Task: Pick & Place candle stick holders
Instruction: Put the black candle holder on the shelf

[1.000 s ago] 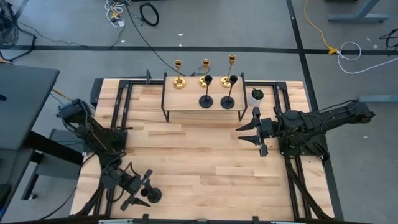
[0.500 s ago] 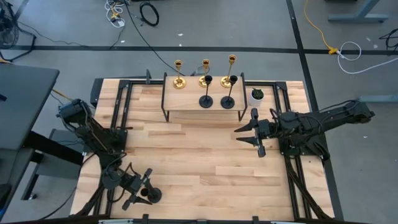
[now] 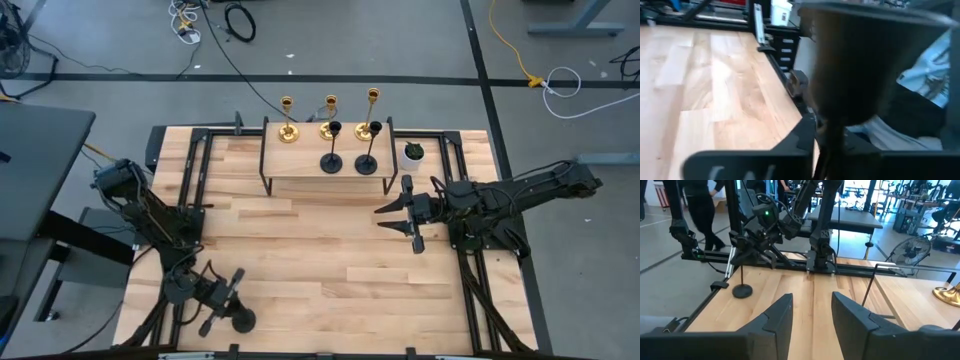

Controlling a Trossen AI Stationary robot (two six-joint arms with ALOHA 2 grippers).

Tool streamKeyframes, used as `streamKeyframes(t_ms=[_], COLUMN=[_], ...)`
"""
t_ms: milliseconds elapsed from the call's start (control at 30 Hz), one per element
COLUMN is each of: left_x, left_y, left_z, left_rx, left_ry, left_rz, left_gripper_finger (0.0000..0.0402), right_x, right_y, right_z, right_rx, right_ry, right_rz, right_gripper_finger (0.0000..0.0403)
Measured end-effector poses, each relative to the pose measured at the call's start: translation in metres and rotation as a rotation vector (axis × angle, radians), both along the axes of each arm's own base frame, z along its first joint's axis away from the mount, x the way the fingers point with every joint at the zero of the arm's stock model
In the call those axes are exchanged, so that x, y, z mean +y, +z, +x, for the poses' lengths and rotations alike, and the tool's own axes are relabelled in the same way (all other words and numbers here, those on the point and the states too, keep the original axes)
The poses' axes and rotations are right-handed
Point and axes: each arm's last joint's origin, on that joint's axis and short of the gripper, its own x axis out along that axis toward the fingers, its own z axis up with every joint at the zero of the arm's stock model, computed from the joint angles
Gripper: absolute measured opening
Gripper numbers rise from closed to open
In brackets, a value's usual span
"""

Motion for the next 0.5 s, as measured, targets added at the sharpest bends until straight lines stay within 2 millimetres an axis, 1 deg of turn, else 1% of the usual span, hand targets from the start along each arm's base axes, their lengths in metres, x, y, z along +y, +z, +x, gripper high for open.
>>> streamKeyframes(t_ms=[67, 233, 500], left_x=[0.001, 0.005, 0.023], left_y=[0.0, 0.0, 0.004], left_z=[0.0, 0.004, 0.027], left_rx=[-0.005, -0.015, -0.036], left_ry=[0.031, 0.112, 0.255], left_rz=[-0.001, 0.004, -0.001], left_gripper_finger=[0.0007, 0.0003, 0.0002], right_x=[0.0, 0.0, 0.0], right_y=[0.0, 0.0, 0.0], right_z=[0.0, 0.0, 0.0], right_rx=[-0.001, -0.002, -0.004], right_ry=[0.002, 0.003, 0.005], right_rz=[-0.011, -0.024, -0.039], right_gripper_finger=[0.0135, 0.0135, 0.0135])
